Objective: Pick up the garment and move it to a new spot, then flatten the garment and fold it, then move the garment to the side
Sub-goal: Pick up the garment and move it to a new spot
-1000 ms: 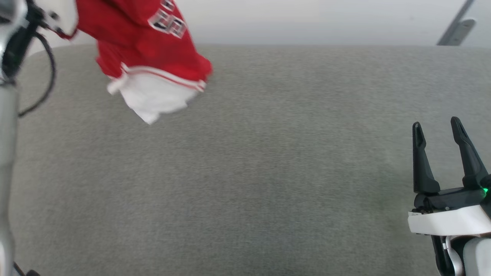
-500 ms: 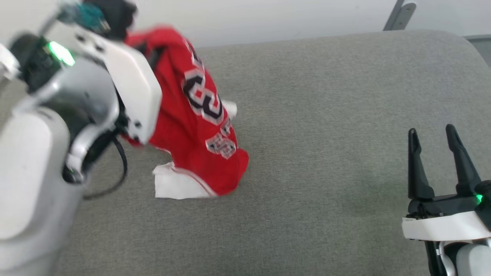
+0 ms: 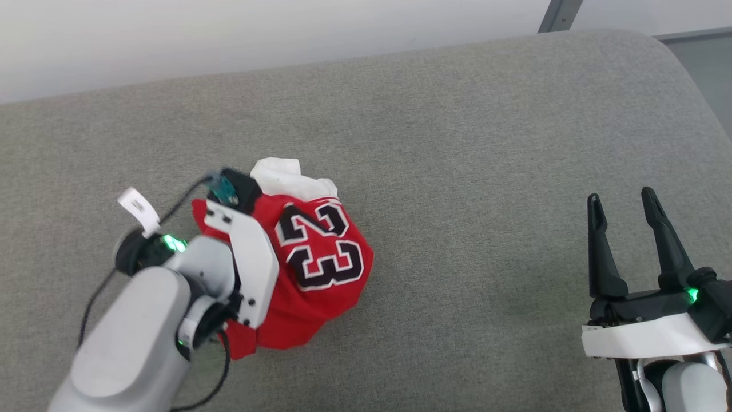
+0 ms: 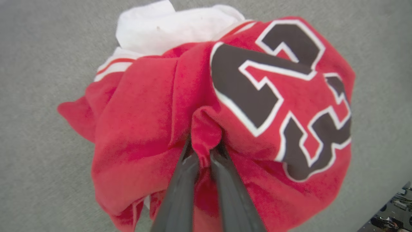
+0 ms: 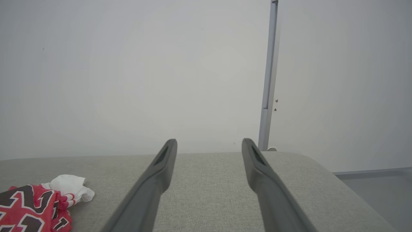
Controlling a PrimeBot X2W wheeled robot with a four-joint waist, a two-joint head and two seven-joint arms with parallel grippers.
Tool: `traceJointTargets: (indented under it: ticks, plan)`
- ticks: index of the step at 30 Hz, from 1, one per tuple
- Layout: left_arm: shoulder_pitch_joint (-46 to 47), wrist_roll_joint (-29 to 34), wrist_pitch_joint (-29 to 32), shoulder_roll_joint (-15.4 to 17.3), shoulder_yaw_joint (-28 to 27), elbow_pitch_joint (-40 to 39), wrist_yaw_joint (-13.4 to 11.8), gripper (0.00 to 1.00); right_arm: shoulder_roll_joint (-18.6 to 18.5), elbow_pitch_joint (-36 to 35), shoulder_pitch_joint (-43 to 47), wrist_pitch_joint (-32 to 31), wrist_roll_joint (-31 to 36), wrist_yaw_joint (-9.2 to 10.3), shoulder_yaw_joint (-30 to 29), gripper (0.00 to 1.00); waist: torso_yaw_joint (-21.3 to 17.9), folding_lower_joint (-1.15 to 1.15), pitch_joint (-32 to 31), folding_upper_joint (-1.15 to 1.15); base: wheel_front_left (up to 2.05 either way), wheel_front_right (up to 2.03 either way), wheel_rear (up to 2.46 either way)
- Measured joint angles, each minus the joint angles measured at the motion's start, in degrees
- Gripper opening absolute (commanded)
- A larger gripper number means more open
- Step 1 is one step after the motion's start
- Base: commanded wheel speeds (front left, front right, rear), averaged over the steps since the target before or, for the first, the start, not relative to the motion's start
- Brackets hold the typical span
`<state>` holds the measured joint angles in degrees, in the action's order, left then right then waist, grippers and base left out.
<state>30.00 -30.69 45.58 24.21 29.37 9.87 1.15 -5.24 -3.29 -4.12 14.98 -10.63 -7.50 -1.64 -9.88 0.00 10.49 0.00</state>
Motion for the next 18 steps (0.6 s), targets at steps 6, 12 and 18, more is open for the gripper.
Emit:
traceJointTargets:
  ticks: [6, 12, 18]
  plan:
    - [-1.1, -0.3, -2.3, -2.7, 2.0, 8.3, 1.2, 0.00, 0.2, 0.5, -0.5, 0.0, -0.4, 0.00, 0.3, 1.00, -0.5, 0.00, 0.2, 0.00, 0.00, 0.00, 0.00]
    - [0.0, -0.3, -4.7, -4.2, 3.3, 13.3, 2.9, 1.00, 0.2, 1.1, -0.7, 0.0, -0.5, 0.00, 0.5, 1.00, -0.3, 0.00, 0.0, 0.00, 0.00, 0.00, 0.00]
    - [0.4, -1.7, -8.5, -4.5, 2.5, 13.8, 3.9, 1.00, 0.2, 1.1, -0.6, 0.0, -0.5, 0.00, 0.5, 1.00, 0.4, 0.00, -0.7, 0.00, 0.00, 0.00, 0.00]
